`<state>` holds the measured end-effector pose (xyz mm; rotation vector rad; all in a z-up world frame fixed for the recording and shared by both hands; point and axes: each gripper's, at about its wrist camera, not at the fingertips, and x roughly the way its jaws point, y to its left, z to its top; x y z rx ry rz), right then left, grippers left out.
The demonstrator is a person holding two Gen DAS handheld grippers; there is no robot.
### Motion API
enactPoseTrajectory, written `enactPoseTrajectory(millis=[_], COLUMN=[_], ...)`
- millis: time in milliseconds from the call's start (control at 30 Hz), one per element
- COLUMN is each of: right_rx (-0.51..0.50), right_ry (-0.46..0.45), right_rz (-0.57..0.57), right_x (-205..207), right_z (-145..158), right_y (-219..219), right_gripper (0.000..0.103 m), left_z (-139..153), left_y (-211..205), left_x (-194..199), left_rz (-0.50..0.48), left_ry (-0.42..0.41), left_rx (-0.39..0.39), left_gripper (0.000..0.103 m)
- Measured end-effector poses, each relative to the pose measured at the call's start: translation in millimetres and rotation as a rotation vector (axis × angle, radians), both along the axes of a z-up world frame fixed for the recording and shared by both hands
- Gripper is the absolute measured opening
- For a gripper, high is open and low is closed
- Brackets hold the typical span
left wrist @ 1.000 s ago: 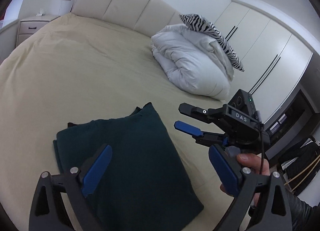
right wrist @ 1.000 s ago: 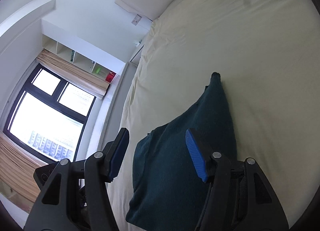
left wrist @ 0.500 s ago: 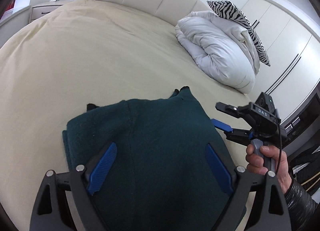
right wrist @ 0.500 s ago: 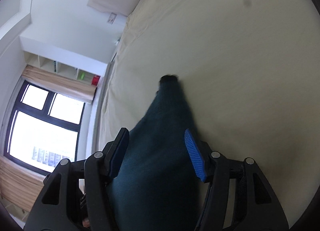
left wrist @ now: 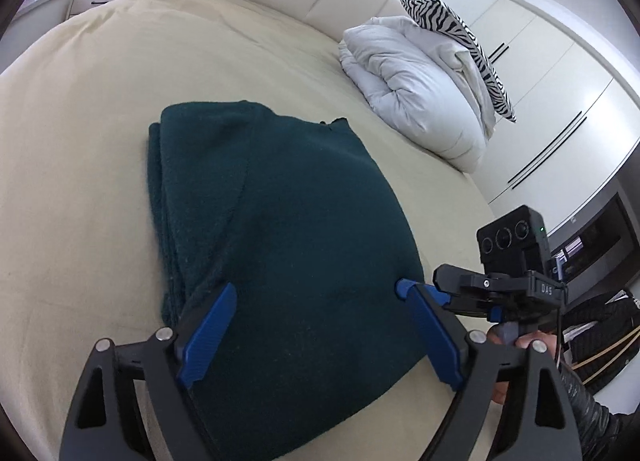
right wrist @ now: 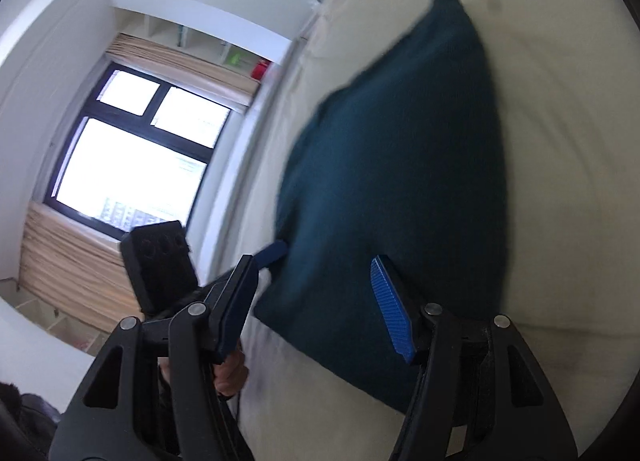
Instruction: Fold small clothes
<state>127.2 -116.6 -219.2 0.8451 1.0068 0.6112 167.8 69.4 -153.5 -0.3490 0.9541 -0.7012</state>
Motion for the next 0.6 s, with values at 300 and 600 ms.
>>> enactPoseTrajectory(millis=[300,600], right_rx=[-0.081,-0.101], right_ry=[-0.032,-0.005], right_rz=[-0.177,-0.205], right_x=[-24.8,-24.6], right_z=[22.7,35.1], right_y=[-66.0,-72.1], right_gripper=[0.059,0.074], left_z=[29.2,-11.1], left_y=[44.8,51.5], left_x=[-15.9,27.4], left_rz=[0.101,0.125], left_ry=[-0.027,0.212], left_rx=[-0.042,-0.126], left_gripper=[0.098,0.098])
